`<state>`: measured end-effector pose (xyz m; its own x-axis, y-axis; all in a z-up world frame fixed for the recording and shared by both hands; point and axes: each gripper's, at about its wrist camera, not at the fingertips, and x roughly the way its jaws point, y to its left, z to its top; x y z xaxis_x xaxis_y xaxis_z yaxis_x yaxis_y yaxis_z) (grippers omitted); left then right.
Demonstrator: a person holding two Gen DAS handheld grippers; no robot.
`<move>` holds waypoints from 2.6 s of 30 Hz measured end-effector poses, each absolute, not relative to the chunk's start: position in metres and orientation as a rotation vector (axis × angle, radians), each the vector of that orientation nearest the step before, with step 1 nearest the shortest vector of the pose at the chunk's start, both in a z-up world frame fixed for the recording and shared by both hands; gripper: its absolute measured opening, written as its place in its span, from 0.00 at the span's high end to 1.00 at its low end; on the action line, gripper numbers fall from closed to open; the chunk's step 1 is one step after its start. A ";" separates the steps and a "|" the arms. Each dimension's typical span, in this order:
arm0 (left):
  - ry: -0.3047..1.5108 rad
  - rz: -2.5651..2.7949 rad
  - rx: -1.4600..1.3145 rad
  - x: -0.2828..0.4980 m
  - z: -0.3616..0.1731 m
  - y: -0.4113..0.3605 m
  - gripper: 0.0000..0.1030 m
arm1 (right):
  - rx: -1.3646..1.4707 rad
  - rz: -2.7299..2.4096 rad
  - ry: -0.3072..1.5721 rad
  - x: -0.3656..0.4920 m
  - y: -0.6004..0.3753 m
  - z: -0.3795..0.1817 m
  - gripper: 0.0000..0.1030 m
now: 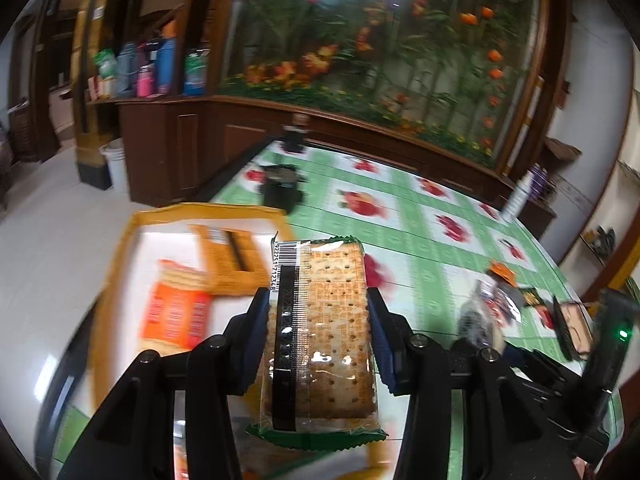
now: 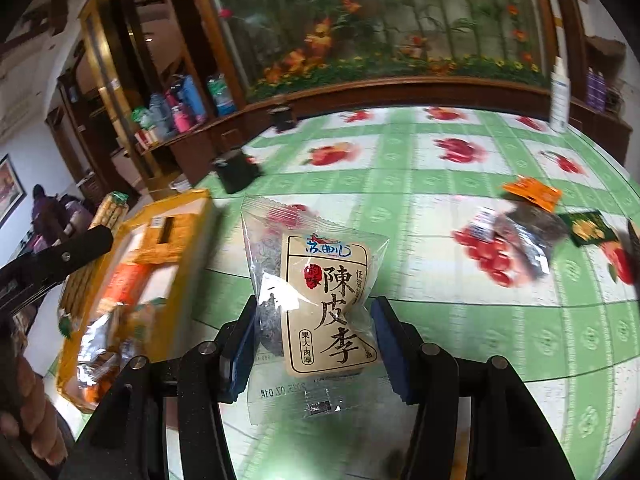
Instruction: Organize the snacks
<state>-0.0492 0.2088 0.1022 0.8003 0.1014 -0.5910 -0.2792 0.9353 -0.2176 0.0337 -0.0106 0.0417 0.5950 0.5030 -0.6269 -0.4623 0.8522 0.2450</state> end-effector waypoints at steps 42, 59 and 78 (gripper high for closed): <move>0.752 0.355 -0.421 -0.029 0.080 0.316 0.45 | -0.114 0.866 0.647 0.006 0.133 0.064 0.36; 0.754 0.117 -0.253 -0.005 0.110 0.184 0.40 | 0.247 0.309 0.789 0.142 -0.112 0.058 0.37; 0.891 -0.083 -0.145 0.041 0.082 0.082 0.40 | 0.113 0.668 1.025 0.154 -0.099 0.016 0.36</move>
<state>0.0410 0.0823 0.0821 0.6264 -0.1322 -0.7682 0.0116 0.9870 -0.1604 0.1544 -0.0995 0.0161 0.3409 0.5632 -0.7527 -0.4608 0.7980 0.3883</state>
